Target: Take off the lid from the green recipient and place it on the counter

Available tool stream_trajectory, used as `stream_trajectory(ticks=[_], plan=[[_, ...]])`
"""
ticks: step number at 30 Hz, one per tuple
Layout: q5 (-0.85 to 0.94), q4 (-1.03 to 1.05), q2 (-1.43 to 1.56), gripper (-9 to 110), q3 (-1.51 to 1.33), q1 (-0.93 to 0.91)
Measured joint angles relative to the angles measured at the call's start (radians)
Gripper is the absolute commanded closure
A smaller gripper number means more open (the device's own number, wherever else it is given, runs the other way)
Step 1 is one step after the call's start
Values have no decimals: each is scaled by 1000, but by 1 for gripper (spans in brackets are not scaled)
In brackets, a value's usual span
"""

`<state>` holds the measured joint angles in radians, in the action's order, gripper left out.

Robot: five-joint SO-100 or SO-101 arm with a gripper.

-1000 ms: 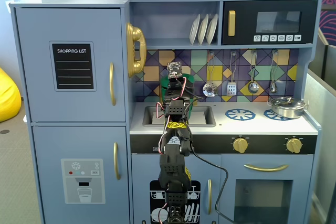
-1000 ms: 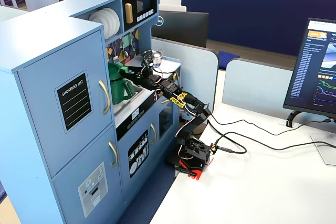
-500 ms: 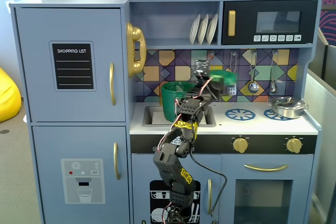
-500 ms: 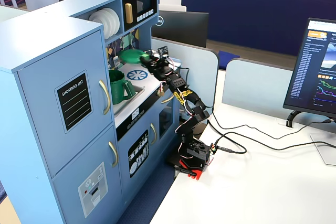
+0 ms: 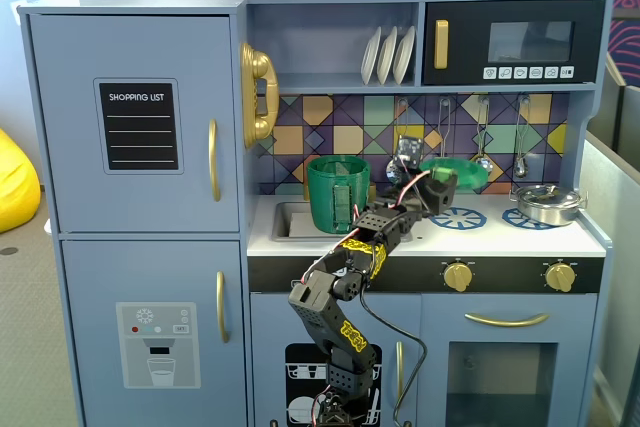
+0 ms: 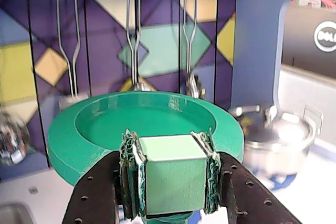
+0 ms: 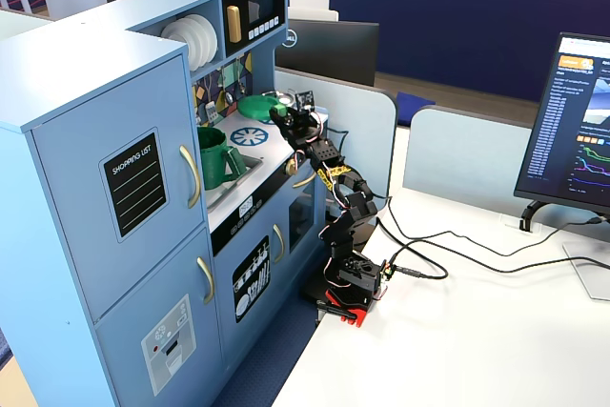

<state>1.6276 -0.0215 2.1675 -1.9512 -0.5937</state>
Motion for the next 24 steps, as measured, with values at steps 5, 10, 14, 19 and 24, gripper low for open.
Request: stream_trajectory(ticks=[5,10,14,19,24], plan=[[6,-140,-52,102,-107,0],[11,-239,-100,102,-187,0],[25,-291,-123,102,-242,0],[40,-339,-123,102,-304,0],[49,-364,-123,86,-334,0]])
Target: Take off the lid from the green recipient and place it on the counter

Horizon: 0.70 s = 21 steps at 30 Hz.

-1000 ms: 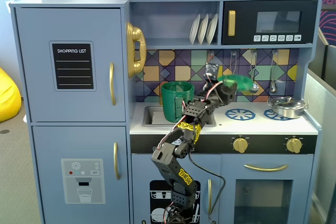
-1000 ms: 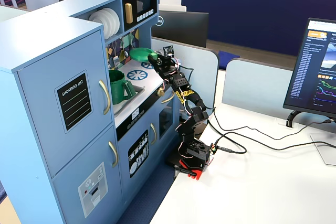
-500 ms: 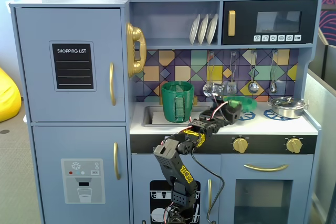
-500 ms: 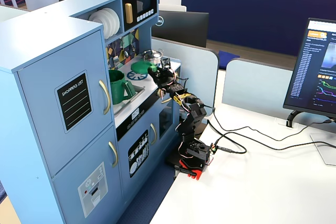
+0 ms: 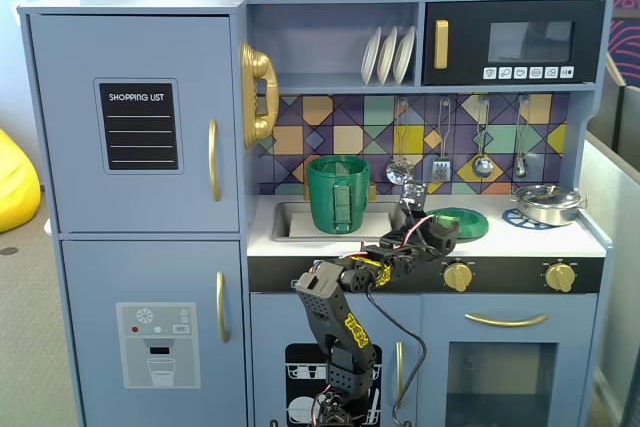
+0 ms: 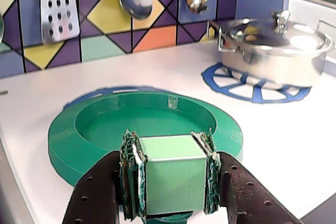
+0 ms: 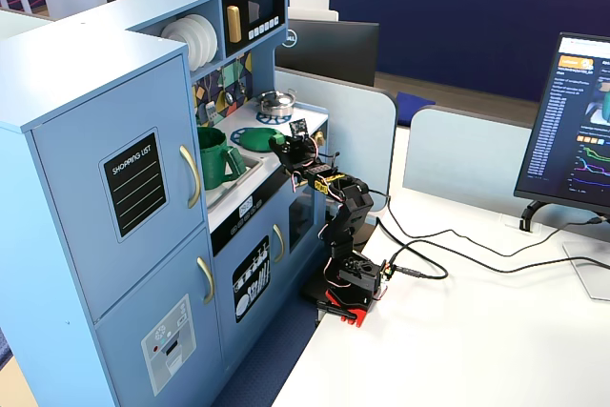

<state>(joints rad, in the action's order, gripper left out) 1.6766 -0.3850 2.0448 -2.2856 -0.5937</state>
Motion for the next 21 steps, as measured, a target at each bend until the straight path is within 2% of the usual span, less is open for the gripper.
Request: stream_trajectory(ticks=[2,8,18,21], plan=[[-5,-15,0,74,-2,0],[-69,-48,0,59,-2,0],[-83,-61,2,63,0,-8],[-75,-25,43,68,15,-6]])
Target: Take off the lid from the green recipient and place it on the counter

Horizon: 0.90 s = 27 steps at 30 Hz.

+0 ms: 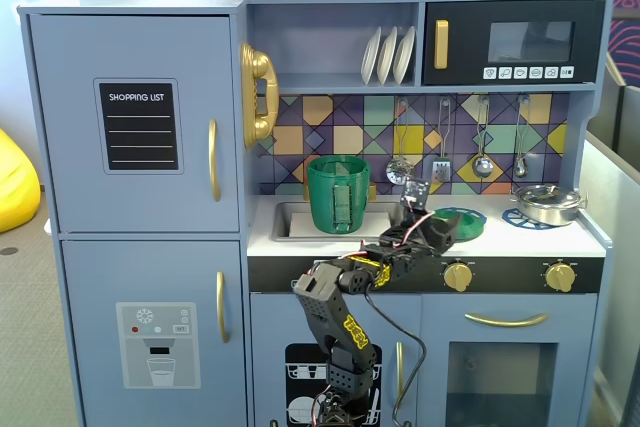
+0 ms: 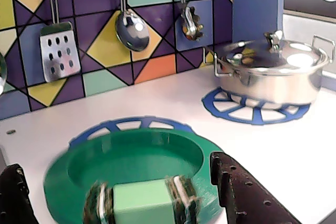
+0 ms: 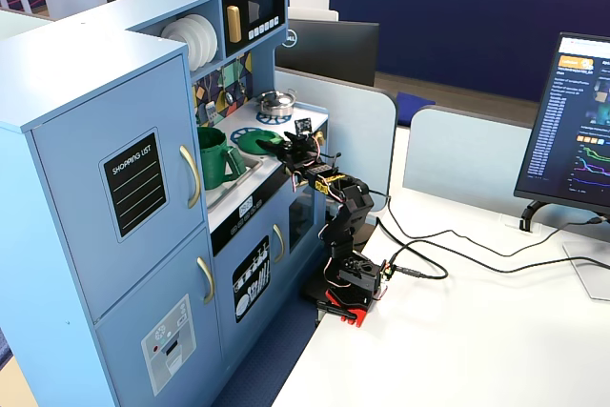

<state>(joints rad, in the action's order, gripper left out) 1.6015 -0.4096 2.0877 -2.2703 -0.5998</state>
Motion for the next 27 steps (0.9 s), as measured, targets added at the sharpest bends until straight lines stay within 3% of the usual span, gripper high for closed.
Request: stream_trajectory(ticks=[4,10,17,21,27], plan=[[38,241,120,77,98,0],[91,922,287,93,313,8],[163,1606,491,99,249,138],[189,1671,600,99,25,181],[81,1445,710,98,-377,350]])
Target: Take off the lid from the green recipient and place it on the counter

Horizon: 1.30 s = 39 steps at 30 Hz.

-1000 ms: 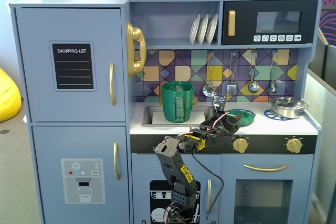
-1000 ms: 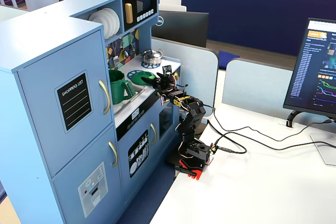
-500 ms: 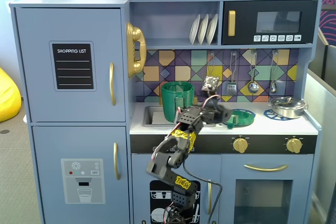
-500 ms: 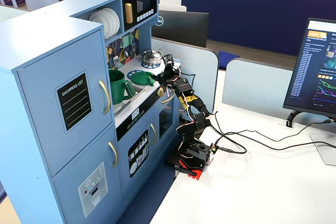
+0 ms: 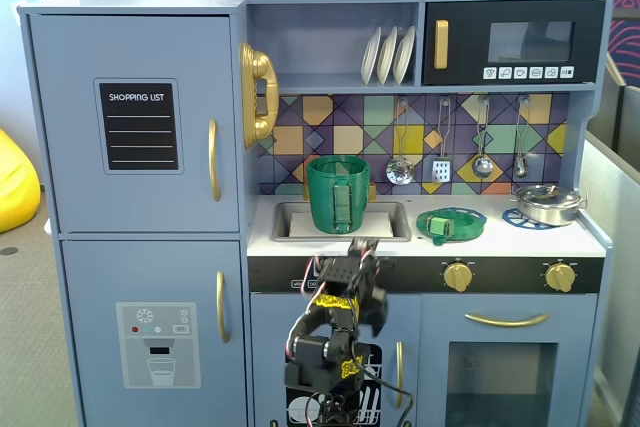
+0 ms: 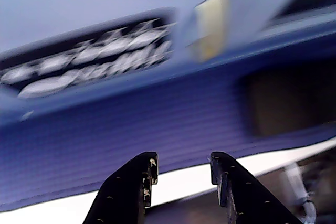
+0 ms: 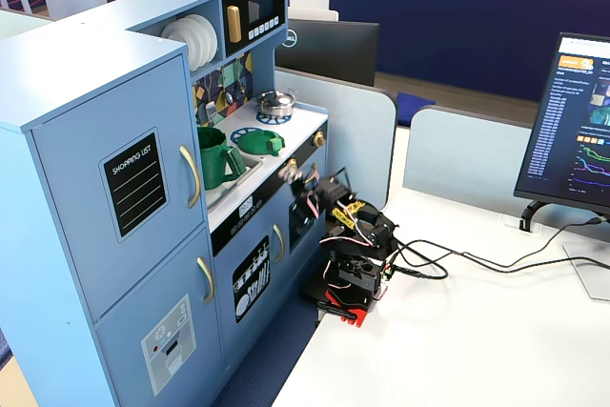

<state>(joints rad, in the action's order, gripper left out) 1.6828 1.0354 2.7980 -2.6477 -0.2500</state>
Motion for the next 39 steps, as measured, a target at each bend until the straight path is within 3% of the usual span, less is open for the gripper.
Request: stream_trajectory(ticks=[6,11,24,33,39], plan=[[-115,-341,48,99,-236,156],[-153,-394,144,100,-334,206],[-238,17,360,101,-364,236],[-23,307,391,100,-364,227],[54,319,391,99,-351,206]])
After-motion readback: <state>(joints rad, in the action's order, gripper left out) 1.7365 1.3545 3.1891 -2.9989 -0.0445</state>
